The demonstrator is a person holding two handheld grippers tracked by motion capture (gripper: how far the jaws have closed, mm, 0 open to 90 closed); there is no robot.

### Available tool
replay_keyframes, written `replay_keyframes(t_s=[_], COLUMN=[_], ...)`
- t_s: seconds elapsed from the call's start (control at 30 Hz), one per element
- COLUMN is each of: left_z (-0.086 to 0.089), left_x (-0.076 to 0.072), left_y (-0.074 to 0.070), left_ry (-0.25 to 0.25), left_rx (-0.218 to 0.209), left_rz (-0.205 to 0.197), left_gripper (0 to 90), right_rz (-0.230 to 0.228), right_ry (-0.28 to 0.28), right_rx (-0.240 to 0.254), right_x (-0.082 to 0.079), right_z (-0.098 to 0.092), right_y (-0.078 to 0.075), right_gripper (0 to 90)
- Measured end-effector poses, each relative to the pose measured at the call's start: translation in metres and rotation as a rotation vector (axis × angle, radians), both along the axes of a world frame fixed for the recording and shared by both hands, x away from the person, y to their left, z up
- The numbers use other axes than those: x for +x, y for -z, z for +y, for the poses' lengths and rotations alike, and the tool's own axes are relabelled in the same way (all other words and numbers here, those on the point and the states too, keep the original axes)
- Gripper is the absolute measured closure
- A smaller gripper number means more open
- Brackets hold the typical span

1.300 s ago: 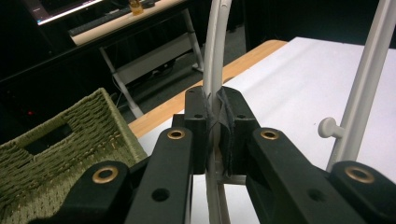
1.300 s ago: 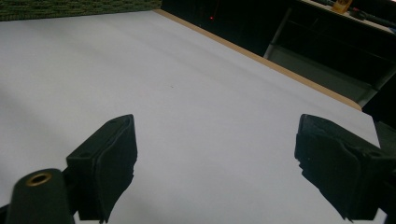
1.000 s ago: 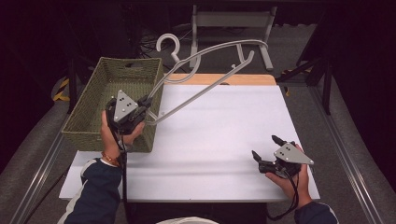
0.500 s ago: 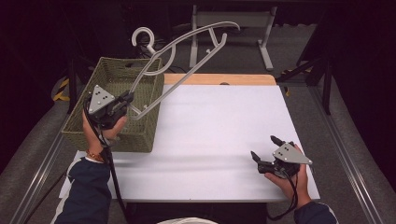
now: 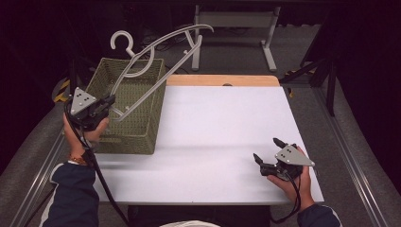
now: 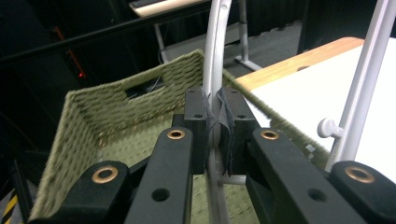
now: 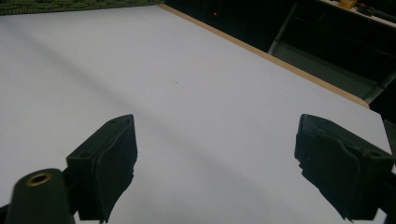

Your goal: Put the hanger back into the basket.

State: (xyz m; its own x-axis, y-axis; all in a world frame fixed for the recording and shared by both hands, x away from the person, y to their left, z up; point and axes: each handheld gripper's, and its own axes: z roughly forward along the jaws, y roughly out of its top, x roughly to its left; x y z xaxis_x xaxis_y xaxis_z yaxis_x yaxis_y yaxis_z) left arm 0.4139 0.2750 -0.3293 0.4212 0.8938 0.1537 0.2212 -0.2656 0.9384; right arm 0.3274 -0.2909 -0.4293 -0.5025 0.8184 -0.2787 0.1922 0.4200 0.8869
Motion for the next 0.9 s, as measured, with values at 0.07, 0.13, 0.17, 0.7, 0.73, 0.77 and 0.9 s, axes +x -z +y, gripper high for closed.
replay_keyframes(t_s=[0.07, 0.13, 0.17, 0.7, 0.73, 0.77, 0.9], left_z=[0.005, 0.011, 0.014, 0.034, 0.035, 0.036, 0.043], left_x=[0.0, -0.001, -0.002, 0.015, 0.018, 0.02, 0.026], left_y=[0.002, 0.005, 0.006, 0.013, 0.014, 0.016, 0.022], left_ry=[-0.014, -0.033, -0.041, -0.089, -0.093, -0.097, -0.114], left_rx=[0.02, 0.043, 0.048, 0.075, 0.076, 0.084, 0.071], left_rz=[0.007, 0.016, 0.02, 0.088, 0.103, 0.109, 0.144], left_gripper=[82.8, 82.8, 82.8, 82.7, 82.8, 82.7, 82.7], right_rz=[0.0, 0.002, 0.003, 0.017, 0.019, 0.022, 0.023], right_ry=[-0.002, -0.004, -0.005, -0.009, -0.01, -0.012, -0.014], right_rx=[0.001, -0.001, -0.004, -0.016, -0.016, -0.018, -0.022], right_x=[0.0, 0.0, 0.0, 0.002, 0.002, 0.002, 0.002], right_z=[0.001, 0.002, 0.002, 0.003, 0.004, 0.004, 0.004], right_y=[0.0, 0.0, 0.001, 0.004, 0.004, 0.004, 0.005], right_gripper=[14.0, 14.0, 14.0, 14.1, 14.1, 14.1, 14.1])
